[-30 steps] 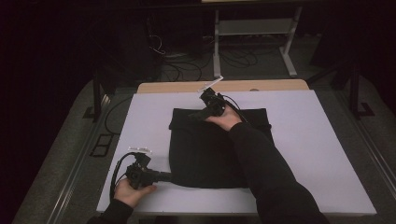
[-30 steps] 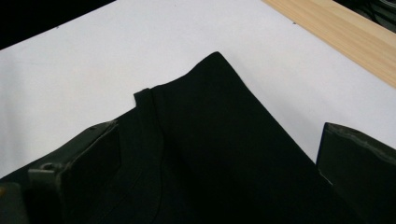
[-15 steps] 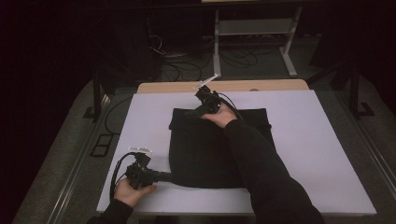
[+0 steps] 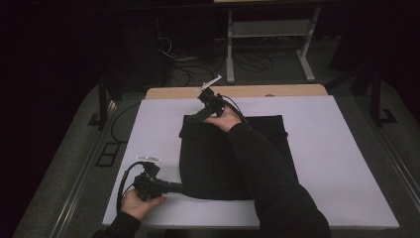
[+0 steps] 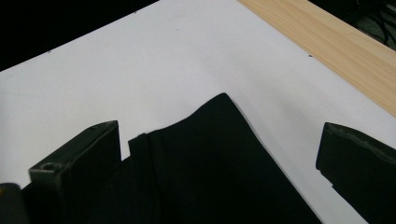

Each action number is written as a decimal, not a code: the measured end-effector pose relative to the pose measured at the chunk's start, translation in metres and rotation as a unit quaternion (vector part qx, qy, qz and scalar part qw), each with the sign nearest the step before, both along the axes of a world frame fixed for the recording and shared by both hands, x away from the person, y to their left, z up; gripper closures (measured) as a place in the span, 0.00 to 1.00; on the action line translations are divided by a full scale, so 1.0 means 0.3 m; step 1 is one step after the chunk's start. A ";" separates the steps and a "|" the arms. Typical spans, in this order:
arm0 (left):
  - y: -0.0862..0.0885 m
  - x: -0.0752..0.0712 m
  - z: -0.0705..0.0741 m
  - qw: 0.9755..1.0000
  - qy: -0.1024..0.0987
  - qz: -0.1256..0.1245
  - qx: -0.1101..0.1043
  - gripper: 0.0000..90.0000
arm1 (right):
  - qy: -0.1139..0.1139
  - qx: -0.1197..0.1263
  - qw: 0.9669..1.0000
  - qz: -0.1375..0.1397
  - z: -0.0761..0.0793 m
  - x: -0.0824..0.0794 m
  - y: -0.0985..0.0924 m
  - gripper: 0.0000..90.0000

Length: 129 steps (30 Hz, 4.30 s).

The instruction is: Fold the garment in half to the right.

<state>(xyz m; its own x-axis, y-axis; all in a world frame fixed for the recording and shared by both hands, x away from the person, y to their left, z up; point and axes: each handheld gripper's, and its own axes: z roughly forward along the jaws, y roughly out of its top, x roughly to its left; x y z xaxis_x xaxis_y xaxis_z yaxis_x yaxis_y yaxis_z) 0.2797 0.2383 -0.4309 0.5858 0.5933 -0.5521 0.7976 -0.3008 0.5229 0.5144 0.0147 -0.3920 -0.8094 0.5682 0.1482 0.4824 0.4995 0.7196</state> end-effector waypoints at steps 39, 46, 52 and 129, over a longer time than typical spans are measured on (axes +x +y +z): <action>0.001 0.003 -0.001 1.000 0.006 0.000 -0.007 0.93 | 0.026 -0.028 0.999 0.003 -0.159 0.098 0.138 0.03; -0.002 0.003 -0.002 1.000 0.008 0.003 -0.009 0.93 | 0.029 -0.026 0.999 -0.001 -0.179 0.104 0.144 0.10; -0.002 0.003 -0.002 1.000 0.008 0.003 -0.009 0.93 | 0.034 -0.023 0.999 0.001 -0.189 0.108 0.152 0.15; -0.044 0.001 0.040 0.999 -0.020 -0.005 -0.034 0.93 | -0.003 -0.046 0.999 -0.023 0.015 0.001 0.042 0.94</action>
